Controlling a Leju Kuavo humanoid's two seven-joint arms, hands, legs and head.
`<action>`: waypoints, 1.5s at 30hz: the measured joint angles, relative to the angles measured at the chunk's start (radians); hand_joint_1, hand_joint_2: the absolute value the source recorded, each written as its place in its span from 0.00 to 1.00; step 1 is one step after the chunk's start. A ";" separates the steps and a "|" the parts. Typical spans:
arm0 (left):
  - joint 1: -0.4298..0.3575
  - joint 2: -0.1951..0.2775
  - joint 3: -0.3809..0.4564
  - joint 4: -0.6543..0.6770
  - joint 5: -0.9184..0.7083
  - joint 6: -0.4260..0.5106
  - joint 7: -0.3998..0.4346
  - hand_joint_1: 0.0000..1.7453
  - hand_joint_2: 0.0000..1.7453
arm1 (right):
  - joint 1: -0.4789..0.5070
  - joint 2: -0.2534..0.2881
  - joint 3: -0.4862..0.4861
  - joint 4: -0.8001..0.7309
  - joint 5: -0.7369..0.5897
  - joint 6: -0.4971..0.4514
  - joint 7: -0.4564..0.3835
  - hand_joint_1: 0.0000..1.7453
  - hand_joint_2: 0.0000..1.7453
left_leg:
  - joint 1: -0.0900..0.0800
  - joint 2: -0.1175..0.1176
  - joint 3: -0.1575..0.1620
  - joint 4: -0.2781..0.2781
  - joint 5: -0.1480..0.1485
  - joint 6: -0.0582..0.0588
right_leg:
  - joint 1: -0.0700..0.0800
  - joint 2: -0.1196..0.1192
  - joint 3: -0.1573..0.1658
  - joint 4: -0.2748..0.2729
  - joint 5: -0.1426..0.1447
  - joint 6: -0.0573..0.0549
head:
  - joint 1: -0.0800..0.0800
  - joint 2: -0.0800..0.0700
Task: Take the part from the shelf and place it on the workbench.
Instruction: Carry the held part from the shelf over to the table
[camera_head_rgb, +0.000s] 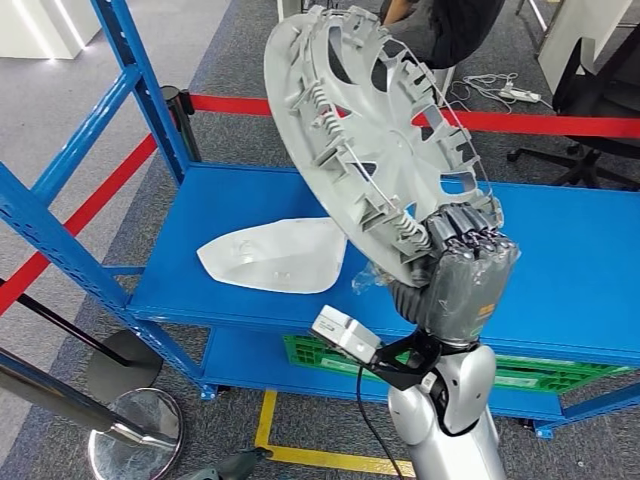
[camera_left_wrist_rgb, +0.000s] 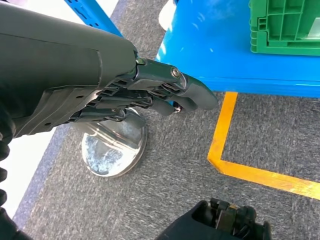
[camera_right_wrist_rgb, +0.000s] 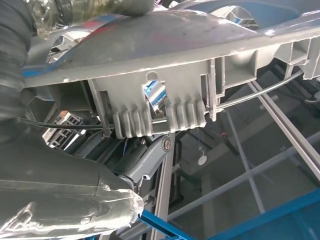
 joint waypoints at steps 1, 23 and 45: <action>0.000 0.000 -0.003 0.000 0.000 0.000 0.000 0.00 1.00 | 0.001 0.000 -0.002 0.000 -0.007 0.000 -0.004 1.00 1.00 | 0.000 0.000 0.000 0.000 0.000 0.000 | 0.000 0.000 0.000 0.000 0.000 0.000 | 0.000 0.000; -0.001 0.000 -0.037 0.000 0.000 -0.007 0.003 0.00 1.00 | 0.014 0.000 -0.025 0.017 -0.076 -0.001 -0.025 1.00 1.00 | 0.000 0.000 0.000 0.000 0.000 0.000 | 0.000 0.000 0.000 0.000 0.000 0.000 | 0.000 0.000; -0.003 0.000 -0.070 0.000 0.000 -0.024 0.006 0.00 1.00 | 0.013 0.000 -0.027 0.020 -0.137 -0.001 -0.061 1.00 1.00 | -0.002 0.001 0.002 -0.007 0.005 0.019 | -0.008 -0.001 -0.003 -0.005 0.000 0.013 | 0.000 0.000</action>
